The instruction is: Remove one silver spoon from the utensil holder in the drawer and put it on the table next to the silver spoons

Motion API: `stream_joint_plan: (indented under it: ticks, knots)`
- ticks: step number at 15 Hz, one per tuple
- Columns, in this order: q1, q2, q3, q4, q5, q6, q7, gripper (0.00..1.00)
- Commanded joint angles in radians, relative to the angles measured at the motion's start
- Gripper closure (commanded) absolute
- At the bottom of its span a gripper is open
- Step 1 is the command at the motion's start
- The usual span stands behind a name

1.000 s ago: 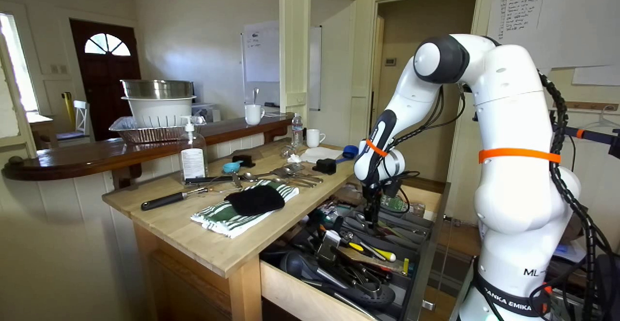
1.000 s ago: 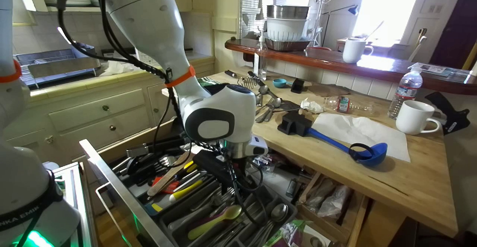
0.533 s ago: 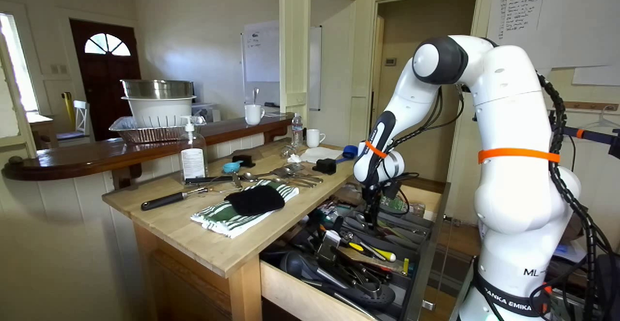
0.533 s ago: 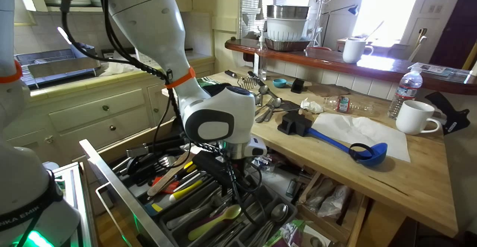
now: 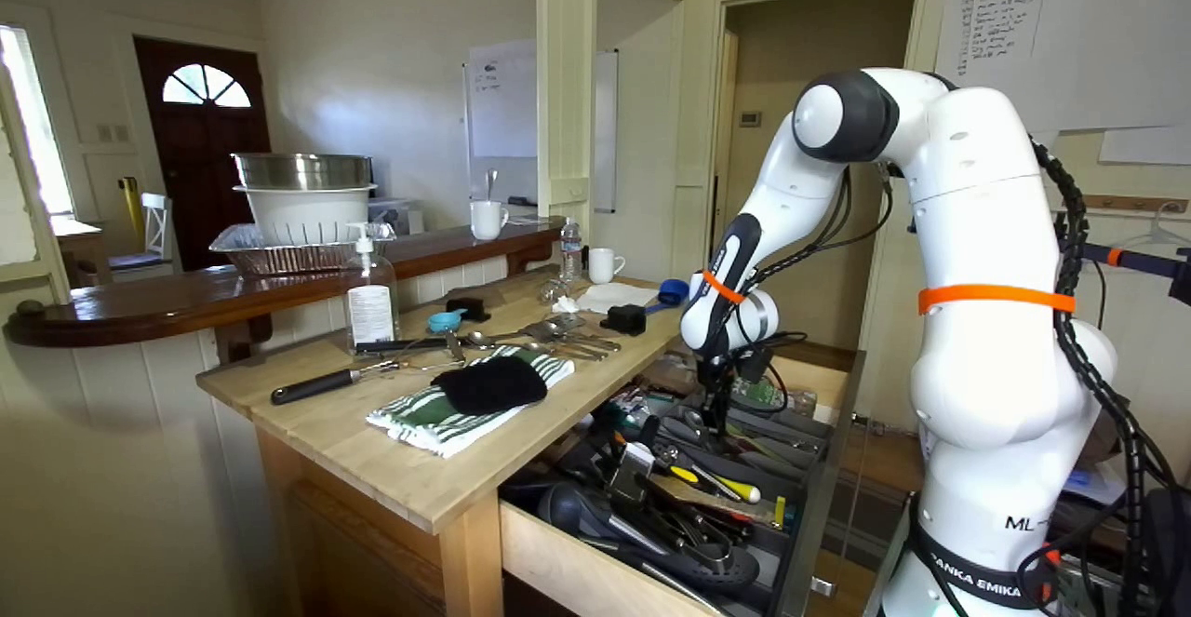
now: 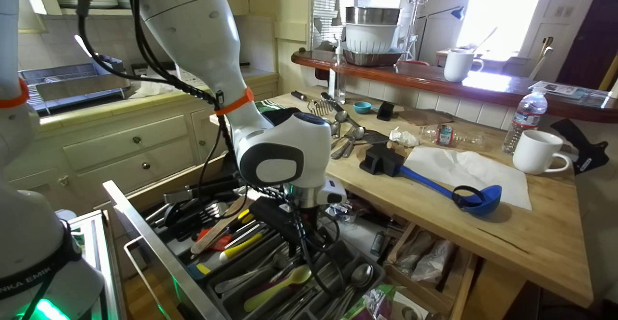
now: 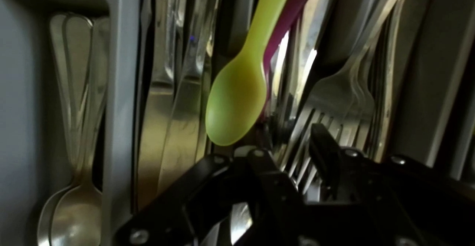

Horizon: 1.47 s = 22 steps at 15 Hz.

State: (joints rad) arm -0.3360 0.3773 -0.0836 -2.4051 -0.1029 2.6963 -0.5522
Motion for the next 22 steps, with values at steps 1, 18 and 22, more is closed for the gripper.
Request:
stream_joint_plan:
  ticks: [1, 18, 22]
  knots:
    - [-0.014, 0.014, 0.008, -0.007, 0.015, 0.039, -0.014, 0.84]
    - [0.010, -0.129, 0.009, -0.098, 0.022, 0.020, 0.011, 0.98]
    - [0.010, -0.162, 0.000, -0.113, 0.040, 0.022, 0.014, 0.98]
